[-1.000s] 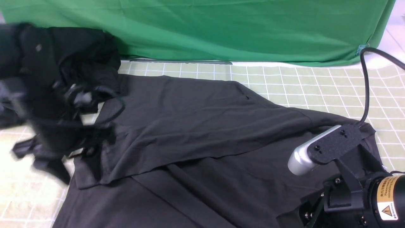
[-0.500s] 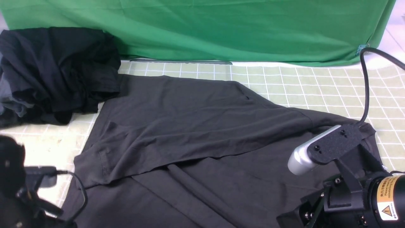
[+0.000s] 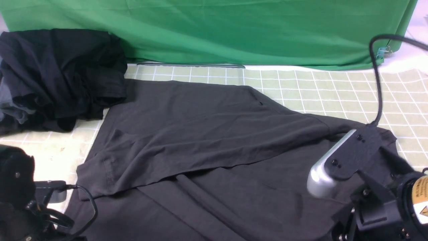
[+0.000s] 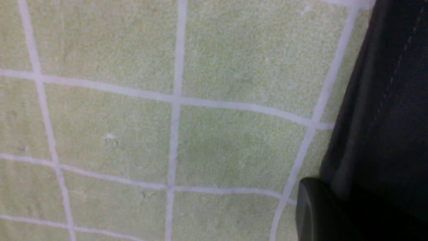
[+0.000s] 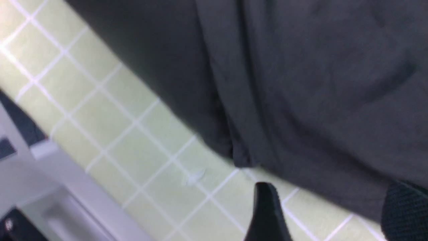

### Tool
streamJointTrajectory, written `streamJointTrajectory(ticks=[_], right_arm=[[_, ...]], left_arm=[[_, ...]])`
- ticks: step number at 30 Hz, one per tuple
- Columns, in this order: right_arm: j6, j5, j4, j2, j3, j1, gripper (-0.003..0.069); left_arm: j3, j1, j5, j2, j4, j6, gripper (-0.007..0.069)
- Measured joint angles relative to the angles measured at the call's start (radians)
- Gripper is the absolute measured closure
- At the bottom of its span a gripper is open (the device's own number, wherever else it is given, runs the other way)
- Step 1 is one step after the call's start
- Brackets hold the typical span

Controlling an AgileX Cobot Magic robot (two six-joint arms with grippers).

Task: Fold a long-sleeved shirt over a green coffee tablecloth.
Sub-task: 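Grasp the near edge of the shirt at its hem and shoulder corners, then fold the black garment in half by bringing its near edge over to the far edge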

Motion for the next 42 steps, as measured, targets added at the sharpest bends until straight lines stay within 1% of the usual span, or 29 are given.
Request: streamJointTrajectory(ticks=[4, 6, 10, 14, 15, 16, 17, 19, 23, 26, 27, 28, 29, 30, 31, 32, 34, 35, 37, 42], right_arm=[[-0.093, 0.064, 0.048, 0.066, -0.001, 0.001, 0.0227], [-0.105, 0.072, 0.053, 0.084, -0.002, 0.006, 0.0227], [-0.120, 0.070, 0.060, 0.163, -0.002, 0.063, 0.0227], [-0.120, -0.002, 0.063, 0.240, 0.018, 0.120, 0.0183], [-0.118, -0.039, 0.066, 0.289, 0.029, 0.134, 0.0134], [-0.118, -0.042, 0.067, 0.294, 0.029, 0.134, 0.0130], [-0.117, -0.069, 0.067, 0.330, 0.036, 0.139, 0.0104], [-0.115, -0.116, 0.064, 0.379, 0.043, 0.140, 0.0085], [-0.093, -0.196, 0.051, 0.462, 0.046, 0.140, 0.0077], [-0.072, -0.212, 0.021, 0.505, 0.046, 0.140, 0.0077], [-0.052, -0.217, -0.008, 0.527, 0.042, 0.140, 0.0095], [-0.044, -0.218, -0.011, 0.528, 0.042, 0.140, 0.0100], [-0.015, -0.219, -0.037, 0.531, 0.041, 0.140, 0.0165], [-0.013, -0.219, -0.040, 0.532, 0.041, 0.140, 0.0176], [0.006, -0.219, -0.068, 0.532, 0.041, 0.140, 0.0317], [0.008, -0.217, -0.073, 0.532, 0.041, 0.140, 0.0355], [0.025, -0.198, -0.088, 0.519, 0.042, 0.140, 0.0545], [0.033, -0.181, -0.086, 0.506, 0.045, 0.142, 0.0588], [0.041, -0.142, -0.084, 0.472, 0.044, 0.156, 0.0616], [0.077, -0.037, -0.084, 0.306, 0.044, 0.221, 0.0621]], left_arm=[[-0.022, 0.000, 0.066, -0.084, 0.002, 0.003, 0.0611], [-0.024, 0.000, 0.083, -0.115, 0.003, 0.004, 0.0611], [-0.024, 0.000, 0.142, -0.212, 0.007, 0.004, 0.0611], [-0.024, 0.000, 0.146, -0.276, 0.018, 0.004, 0.0611], [-0.024, 0.000, 0.149, -0.288, 0.018, 0.004, 0.0611], [-0.024, 0.000, 0.150, -0.287, 0.018, 0.004, 0.0611], [-0.024, 0.000, 0.152, -0.288, 0.018, 0.004, 0.0611], [-0.024, 0.000, 0.153, -0.288, 0.018, 0.009, 0.0611], [-0.024, 0.000, 0.153, -0.288, 0.018, 0.012, 0.0611], [-0.024, 0.000, 0.153, -0.288, 0.018, 0.012, 0.0611], [-0.024, 0.000, 0.152, -0.291, 0.018, 0.012, 0.0611], [-0.024, 0.000, 0.152, -0.291, 0.018, 0.012, 0.0611], [-0.024, 0.000, 0.156, -0.298, 0.018, 0.014, 0.0611], [-0.024, 0.000, 0.155, -0.300, 0.018, 0.016, 0.0611], [-0.027, 0.000, 0.173, -0.314, 0.018, 0.017, 0.0611], [-0.028, 0.000, 0.175, -0.319, 0.018, 0.017, 0.0611], [-0.042, 0.000, 0.216, -0.355, 0.017, 0.017, 0.0611], [-0.048, 0.000, 0.232, -0.381, 0.015, 0.017, 0.0611], [-0.055, 0.000, 0.251, -0.417, 0.010, 0.018, 0.0611], [-0.073, 0.000, 0.284, -0.549, -0.018, 0.020, 0.0611]])
